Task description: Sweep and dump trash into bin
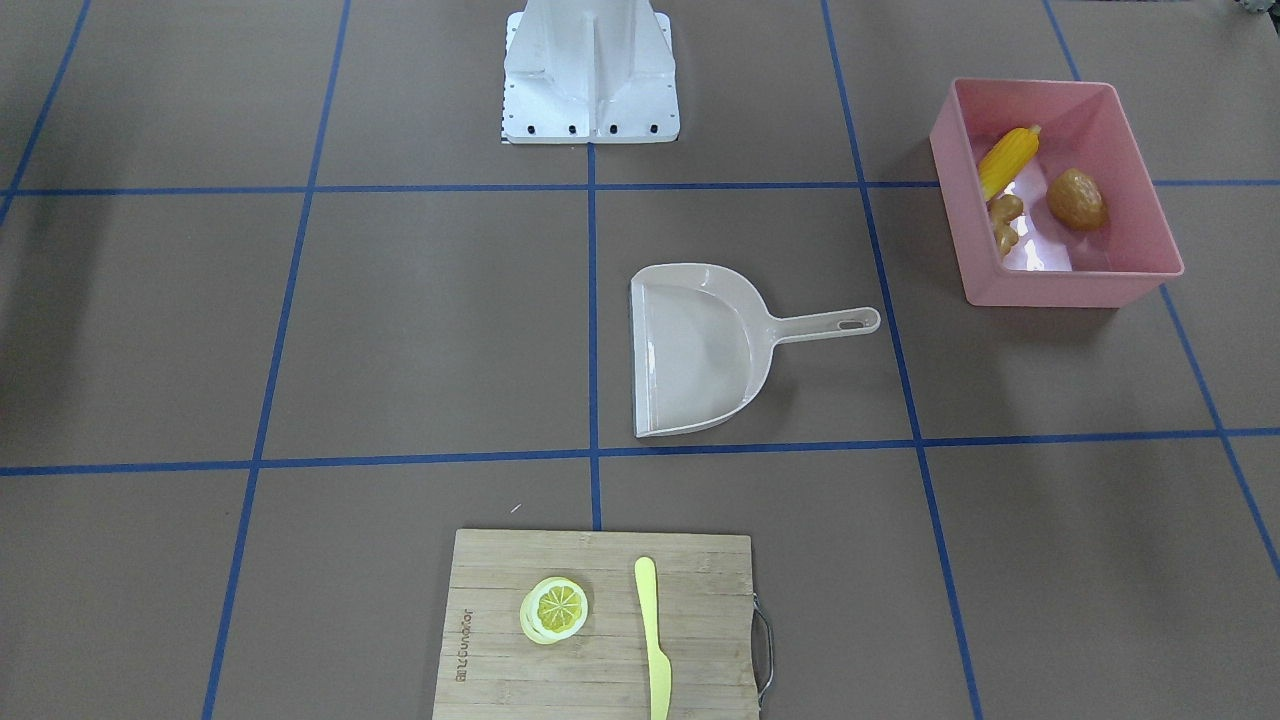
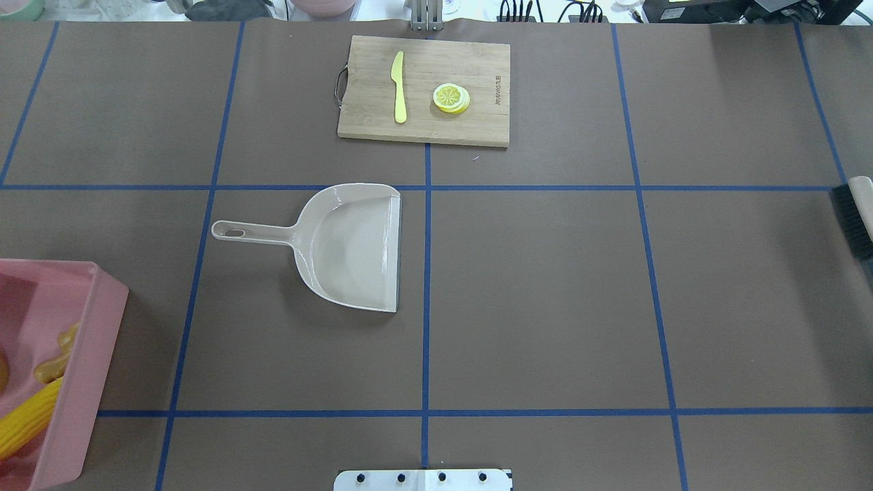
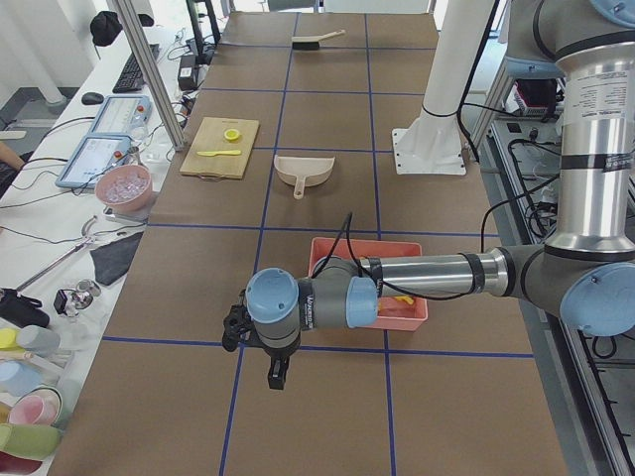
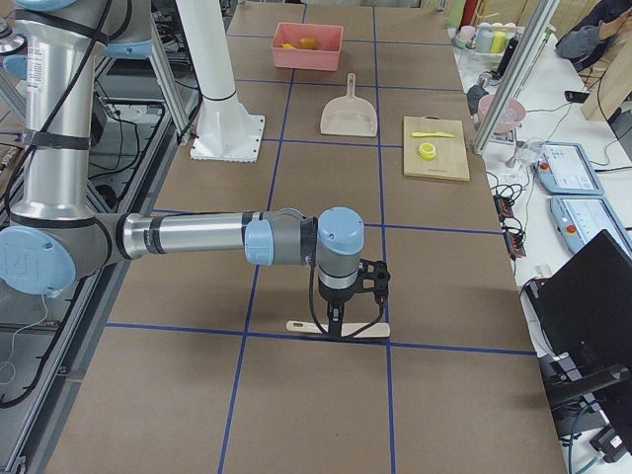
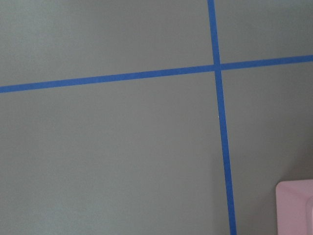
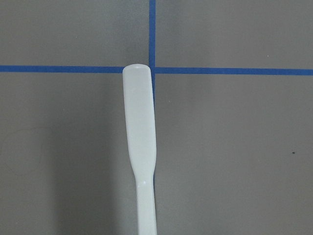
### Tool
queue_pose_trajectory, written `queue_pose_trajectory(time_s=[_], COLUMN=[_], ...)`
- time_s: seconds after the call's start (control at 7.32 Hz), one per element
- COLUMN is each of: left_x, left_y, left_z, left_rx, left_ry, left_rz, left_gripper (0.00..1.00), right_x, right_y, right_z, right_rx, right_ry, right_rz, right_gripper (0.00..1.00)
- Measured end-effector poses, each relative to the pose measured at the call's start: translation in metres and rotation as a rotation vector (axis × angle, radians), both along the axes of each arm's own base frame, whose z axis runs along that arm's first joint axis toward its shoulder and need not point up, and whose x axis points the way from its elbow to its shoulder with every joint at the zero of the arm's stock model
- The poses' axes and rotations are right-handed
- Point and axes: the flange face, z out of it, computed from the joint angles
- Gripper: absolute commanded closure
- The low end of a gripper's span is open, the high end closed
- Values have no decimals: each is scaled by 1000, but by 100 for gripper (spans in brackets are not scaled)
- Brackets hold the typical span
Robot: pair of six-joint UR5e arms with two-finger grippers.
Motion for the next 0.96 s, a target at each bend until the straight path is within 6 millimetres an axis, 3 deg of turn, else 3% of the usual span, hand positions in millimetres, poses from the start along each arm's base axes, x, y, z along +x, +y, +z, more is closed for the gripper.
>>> queue_pose_trajectory(time_s=[0.55,0.96], left_x=[34,39], left_y=[-28,-27], left_z=[-26,-25], left_rx=[-20,-39], left_ry=[1,-16], left_rz=[-100,-116], left_gripper=[2,2], right_x=[0,0], right_y=[0,0], right_z=[1,1], right_rx=[-2,1], right_ry=[0,-4], right_rz=[0,-2], right_gripper=[0,0])
